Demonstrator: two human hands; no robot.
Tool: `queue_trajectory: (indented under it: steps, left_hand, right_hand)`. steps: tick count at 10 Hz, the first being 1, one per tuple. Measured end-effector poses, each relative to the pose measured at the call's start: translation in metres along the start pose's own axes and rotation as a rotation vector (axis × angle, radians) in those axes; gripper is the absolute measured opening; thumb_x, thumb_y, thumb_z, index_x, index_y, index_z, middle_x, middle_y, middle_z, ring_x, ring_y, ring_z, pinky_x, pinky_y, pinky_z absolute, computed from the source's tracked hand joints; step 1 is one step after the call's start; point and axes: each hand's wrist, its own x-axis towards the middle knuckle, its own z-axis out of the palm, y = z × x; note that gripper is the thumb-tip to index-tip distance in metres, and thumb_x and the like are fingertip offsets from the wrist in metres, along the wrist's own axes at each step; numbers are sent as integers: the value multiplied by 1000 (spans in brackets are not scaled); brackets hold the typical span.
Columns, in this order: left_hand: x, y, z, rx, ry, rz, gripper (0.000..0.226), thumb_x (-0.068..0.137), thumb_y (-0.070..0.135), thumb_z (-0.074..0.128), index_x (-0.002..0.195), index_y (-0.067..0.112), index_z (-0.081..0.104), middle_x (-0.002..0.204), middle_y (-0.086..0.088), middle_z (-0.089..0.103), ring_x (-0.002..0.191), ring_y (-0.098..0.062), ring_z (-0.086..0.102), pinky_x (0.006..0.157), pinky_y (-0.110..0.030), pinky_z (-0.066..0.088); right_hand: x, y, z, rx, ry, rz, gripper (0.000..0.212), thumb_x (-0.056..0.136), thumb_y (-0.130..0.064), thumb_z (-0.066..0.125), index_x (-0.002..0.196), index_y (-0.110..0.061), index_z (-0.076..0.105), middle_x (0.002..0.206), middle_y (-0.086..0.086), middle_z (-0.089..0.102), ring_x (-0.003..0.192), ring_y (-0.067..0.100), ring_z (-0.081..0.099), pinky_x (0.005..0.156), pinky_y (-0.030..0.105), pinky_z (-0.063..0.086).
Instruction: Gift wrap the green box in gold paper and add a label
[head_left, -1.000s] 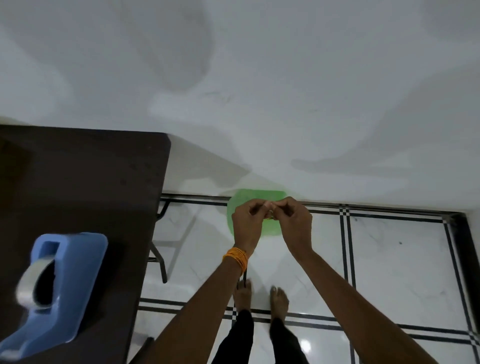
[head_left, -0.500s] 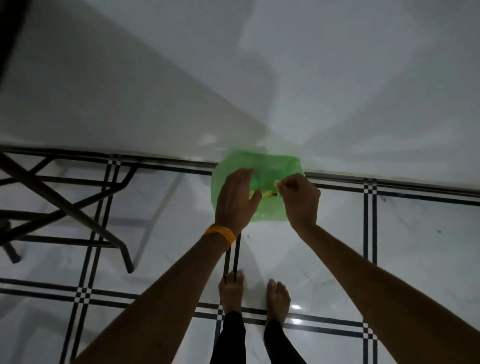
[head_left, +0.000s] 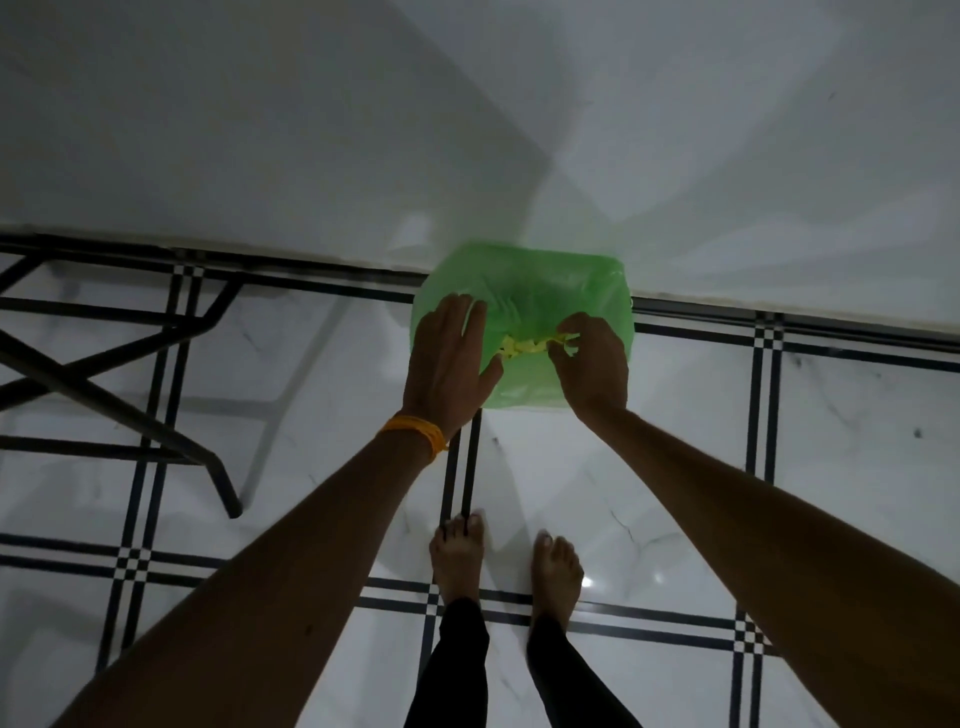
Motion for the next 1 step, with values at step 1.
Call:
queue_trajectory:
  steps: [1]
  left_hand:
    - [1,6,-15,24,20,8,67,87,34,65,140,-1,44,144,-25,45,137,-41,40,108,-56,39]
  right_hand:
    - [-3,-8,-21,-128,-22,-87,42,84,-26,74,120,-13,59,124,6,57,109,24,58,82,33,49]
